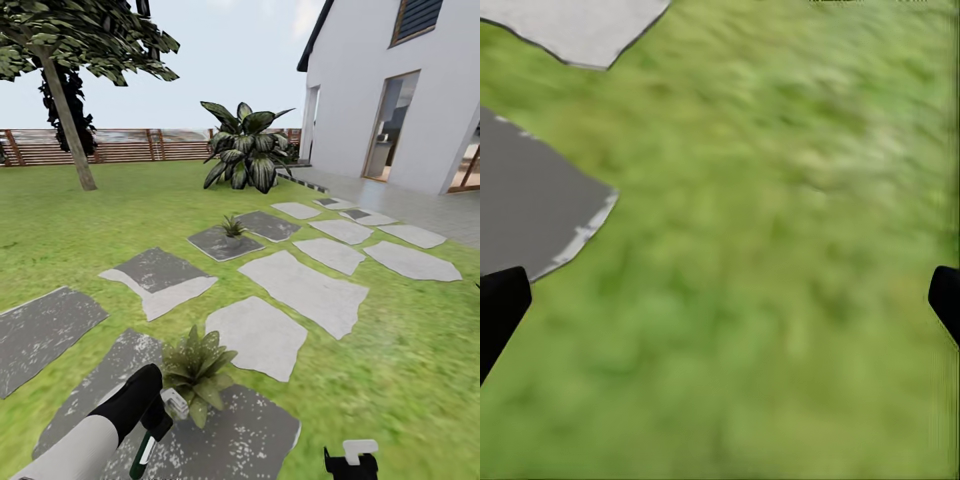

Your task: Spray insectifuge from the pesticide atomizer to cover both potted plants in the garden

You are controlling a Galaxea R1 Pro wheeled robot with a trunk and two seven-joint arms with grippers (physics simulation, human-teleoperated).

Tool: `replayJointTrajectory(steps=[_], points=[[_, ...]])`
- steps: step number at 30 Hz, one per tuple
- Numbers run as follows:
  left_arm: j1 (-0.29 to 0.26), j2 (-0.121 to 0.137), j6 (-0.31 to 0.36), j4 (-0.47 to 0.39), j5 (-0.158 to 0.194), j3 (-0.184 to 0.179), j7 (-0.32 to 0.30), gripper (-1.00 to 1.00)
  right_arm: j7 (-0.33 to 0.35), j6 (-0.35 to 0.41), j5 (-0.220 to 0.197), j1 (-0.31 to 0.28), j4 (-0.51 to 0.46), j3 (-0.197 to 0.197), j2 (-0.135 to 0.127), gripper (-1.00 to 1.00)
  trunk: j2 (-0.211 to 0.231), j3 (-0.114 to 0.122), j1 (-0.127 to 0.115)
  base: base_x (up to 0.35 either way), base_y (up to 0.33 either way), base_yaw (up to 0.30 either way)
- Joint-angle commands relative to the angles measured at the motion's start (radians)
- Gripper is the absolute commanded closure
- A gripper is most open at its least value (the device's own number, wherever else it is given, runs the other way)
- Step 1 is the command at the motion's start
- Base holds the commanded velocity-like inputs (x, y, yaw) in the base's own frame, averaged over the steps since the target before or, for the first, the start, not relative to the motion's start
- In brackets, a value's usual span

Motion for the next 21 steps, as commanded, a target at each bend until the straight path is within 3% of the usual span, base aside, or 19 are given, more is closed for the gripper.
replayJointTrajectory(steps=[1, 8, 14, 21], points=[[-0.001, 0.001, 0.002, -0.002, -0.01, -0.004, -0.011, 1.0, -0.002, -0.003, 0.011, -0.001, 0.001, -0.008, 0.0, -1.0, 0.0, -0.001, 0.0, 0.004, -0.27, 0.205], [-0.001, 0.001, 0.002, -0.002, -0.01, -0.005, -0.011, 1.0, -0.002, -0.003, 0.011, -0.001, 0.001, -0.008, 0.0, -1.0, 0.0, -0.001, 0.0, 0.005, -0.27, 0.265], [-0.001, -0.001, 0.002, -0.002, -0.01, -0.005, -0.01, 1.0, -0.002, -0.003, 0.011, -0.001, 0.001, -0.008, 0.0, -1.0, 0.0, -0.001, 0.0, 0.195, -0.215, 0.268], [-0.001, -0.001, 0.002, -0.002, -0.009, -0.003, -0.01, 1.0, -0.002, -0.003, 0.011, -0.001, 0.001, -0.008, 0.0, -1.0, 0.0, -0.001, 0.0, 0.138, -0.223, 0.033]])
